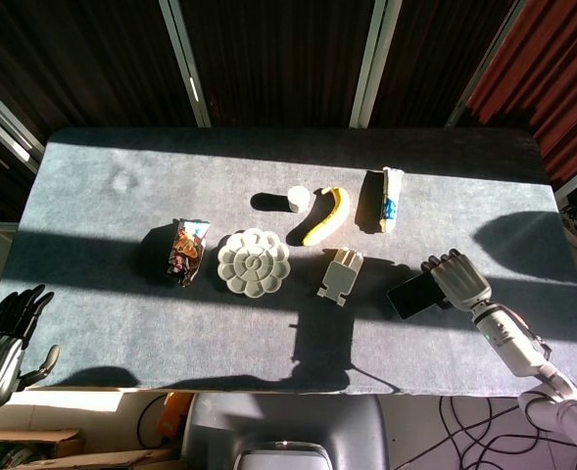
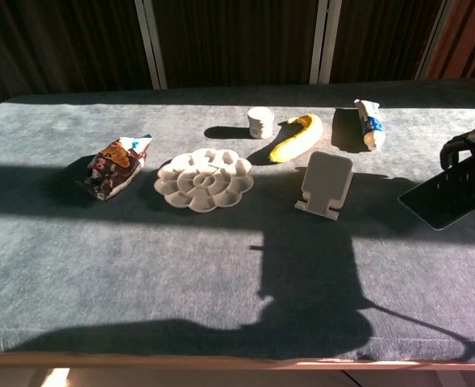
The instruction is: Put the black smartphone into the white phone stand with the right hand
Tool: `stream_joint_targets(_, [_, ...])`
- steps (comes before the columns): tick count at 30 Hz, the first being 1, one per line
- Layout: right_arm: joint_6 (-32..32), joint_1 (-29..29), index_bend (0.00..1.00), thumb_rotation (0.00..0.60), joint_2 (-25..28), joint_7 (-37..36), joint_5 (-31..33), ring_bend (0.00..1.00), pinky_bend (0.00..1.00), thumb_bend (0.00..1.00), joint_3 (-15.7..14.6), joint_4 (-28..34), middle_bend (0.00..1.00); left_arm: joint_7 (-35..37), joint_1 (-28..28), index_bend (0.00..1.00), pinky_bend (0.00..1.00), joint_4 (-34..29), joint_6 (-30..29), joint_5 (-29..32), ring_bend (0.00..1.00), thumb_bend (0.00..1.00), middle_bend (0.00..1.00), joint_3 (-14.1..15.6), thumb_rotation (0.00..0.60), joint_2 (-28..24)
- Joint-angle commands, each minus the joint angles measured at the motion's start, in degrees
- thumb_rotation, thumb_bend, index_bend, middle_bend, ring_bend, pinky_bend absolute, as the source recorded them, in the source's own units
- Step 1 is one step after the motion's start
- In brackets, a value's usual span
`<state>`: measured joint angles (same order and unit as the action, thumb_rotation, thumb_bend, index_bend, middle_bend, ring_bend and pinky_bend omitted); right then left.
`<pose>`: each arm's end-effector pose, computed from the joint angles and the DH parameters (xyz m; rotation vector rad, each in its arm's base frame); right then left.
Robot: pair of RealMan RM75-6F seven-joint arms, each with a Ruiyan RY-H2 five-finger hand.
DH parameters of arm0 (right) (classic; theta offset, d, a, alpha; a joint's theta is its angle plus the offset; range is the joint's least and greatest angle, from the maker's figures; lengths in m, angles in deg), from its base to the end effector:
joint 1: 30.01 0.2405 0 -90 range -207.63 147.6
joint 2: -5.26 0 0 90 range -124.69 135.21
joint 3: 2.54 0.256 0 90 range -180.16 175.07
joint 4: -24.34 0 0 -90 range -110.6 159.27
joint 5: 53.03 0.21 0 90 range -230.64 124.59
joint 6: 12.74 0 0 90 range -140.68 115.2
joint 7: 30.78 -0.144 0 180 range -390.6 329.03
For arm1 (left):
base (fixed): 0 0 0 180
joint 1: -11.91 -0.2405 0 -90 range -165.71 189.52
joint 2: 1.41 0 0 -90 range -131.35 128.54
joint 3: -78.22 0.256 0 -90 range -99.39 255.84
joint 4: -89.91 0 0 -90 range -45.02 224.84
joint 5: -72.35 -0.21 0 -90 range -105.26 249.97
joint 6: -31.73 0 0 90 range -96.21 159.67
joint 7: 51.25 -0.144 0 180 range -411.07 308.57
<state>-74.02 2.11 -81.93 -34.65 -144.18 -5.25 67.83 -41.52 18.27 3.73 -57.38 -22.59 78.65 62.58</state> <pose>-0.3325 -0.3468 0.0634 1.9232 -0.5110 0.5625 -0.3076 0.1770 0.1615 -1.5111 -0.8720 -1.0530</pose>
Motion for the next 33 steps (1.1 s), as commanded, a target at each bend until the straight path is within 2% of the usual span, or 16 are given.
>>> stream_joint_targets(1, [-1.6, -0.2, 0.98, 0.600, 1.4, 1.4, 0.1, 0.50, 0.46, 0.49, 1.0, 2.2, 0.68, 0.3, 0.0, 0.00, 0.00, 0.1, 0.0, 0.0, 0.00, 0.41, 0.00, 0.0, 0.600, 0.0])
stream_joint_targets(10, [-7.4, -0.1, 0.98, 0.600, 2.7, 10.1, -1.5, 0.50, 0.46, 0.47, 2.5, 3.6, 0.68, 1.1, 0.2, 0.00, 0.00, 0.3, 0.1, -0.2, 0.00, 0.41, 0.00, 0.2, 0.600, -0.2])
stream_joint_targets(17, [-14.7, 1.7, 0.98, 0.600, 5.1, 23.4, -7.0, 0.50, 0.45, 0.45, 2.6, 4.9, 0.68, 1.3, 0.5, 0.00, 0.00, 0.2, 0.6, -0.1, 0.00, 0.41, 0.00, 0.2, 0.600, -0.2])
stream_joint_targets(20, [-15.8, 3.5, 0.98, 0.600, 7.2, 32.1, -9.6, 0.50, 0.45, 0.44, 3.0, 7.7, 0.68, 1.5, 0.6, 0.00, 0.00, 0.2, 0.6, -0.2, 0.00, 0.41, 0.00, 0.3, 0.600, -0.2])
stream_joint_targets(27, [-11.6, 6.9, 0.98, 0.600, 12.7, 46.4, -10.6, 0.50, 0.45, 0.43, 4.9, 20.1, 0.68, 2.7, 0.5, 0.00, 0.00, 0.5, 0.2, -0.4, 0.00, 0.41, 0.00, 0.4, 0.600, -0.5])
stream_joint_targets(33, [-3.9, 11.0, 0.98, 0.600, 13.1, 58.9, -9.3, 0.50, 0.44, 0.43, 7.7, 27.8, 0.68, 3.6, 0.7, 0.00, 0.00, 0.8, 0.1, -0.8, 0.00, 0.41, 0.00, 0.6, 0.600, -0.7])
